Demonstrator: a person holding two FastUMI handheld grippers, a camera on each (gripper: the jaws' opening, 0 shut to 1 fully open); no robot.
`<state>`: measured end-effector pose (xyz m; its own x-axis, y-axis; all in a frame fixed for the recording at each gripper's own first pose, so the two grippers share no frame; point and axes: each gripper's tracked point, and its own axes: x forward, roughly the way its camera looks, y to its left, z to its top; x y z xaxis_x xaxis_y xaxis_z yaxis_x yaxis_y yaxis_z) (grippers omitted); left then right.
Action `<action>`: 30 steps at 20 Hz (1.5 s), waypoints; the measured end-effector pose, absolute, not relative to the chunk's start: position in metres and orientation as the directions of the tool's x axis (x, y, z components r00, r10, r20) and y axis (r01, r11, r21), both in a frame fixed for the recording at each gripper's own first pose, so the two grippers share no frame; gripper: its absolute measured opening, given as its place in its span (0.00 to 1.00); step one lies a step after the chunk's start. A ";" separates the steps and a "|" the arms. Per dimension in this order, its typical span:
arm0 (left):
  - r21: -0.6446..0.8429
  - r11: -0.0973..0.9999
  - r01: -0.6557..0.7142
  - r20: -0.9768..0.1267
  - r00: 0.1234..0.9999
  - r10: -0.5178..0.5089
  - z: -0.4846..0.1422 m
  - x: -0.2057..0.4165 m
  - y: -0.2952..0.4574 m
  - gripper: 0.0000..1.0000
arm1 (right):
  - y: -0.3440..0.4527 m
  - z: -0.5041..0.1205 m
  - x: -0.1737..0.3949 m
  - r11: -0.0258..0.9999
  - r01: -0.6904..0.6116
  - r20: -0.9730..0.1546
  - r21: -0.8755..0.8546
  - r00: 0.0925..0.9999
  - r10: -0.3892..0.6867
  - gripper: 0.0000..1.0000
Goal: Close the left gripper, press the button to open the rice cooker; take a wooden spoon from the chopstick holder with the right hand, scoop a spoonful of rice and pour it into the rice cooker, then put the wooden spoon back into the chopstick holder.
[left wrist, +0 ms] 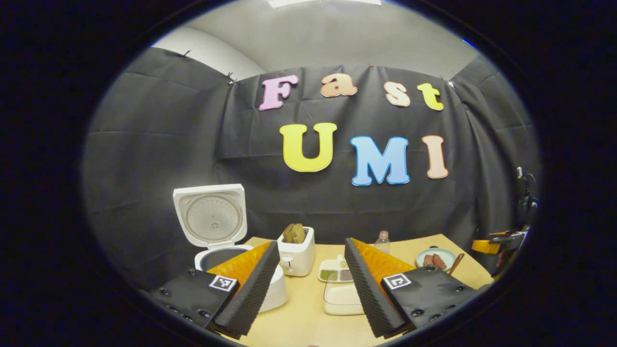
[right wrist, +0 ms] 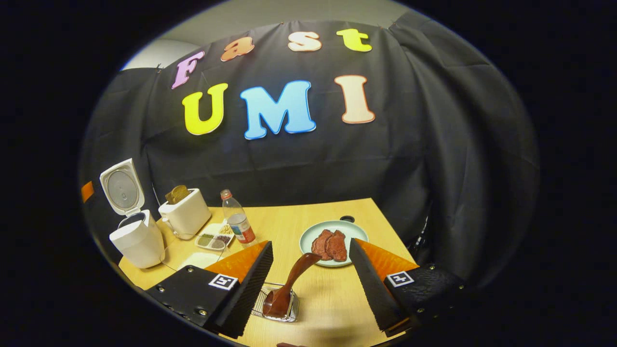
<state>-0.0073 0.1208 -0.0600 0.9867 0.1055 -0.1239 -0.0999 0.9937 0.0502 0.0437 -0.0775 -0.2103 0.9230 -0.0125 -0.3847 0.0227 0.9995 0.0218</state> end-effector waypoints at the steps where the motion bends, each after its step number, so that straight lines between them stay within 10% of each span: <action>1: 0.052 0.993 -0.106 -0.133 0.985 0.112 -0.063 -0.009 0.120 0.94 | -0.078 -0.223 0.050 0.999 0.018 -0.408 0.036 0.913 -0.001 0.96; 14: 0.063 0.977 -0.203 -0.183 0.960 0.211 -0.071 -0.013 0.126 0.95 | -0.060 -0.307 0.097 0.972 -0.040 -0.579 0.231 0.798 0.170 0.81; 20: 0.065 0.984 -0.168 -0.183 0.967 0.177 -0.075 -0.006 0.135 0.93 | -0.046 -0.296 0.089 0.936 -0.050 -0.558 0.349 0.791 0.250 0.15; 30: -0.009 0.999 -0.046 -0.155 0.987 0.044 -0.077 0.007 0.179 0.95 | -0.021 -0.197 0.051 0.962 0.058 -0.423 0.265 0.904 0.062 0.07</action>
<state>0.0065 0.1786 -0.0767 0.9869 0.0436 -0.1552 -0.0456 0.9989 -0.0094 0.0508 -0.0208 -0.1970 0.9041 0.0616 -0.4230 0.0584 0.9625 0.2650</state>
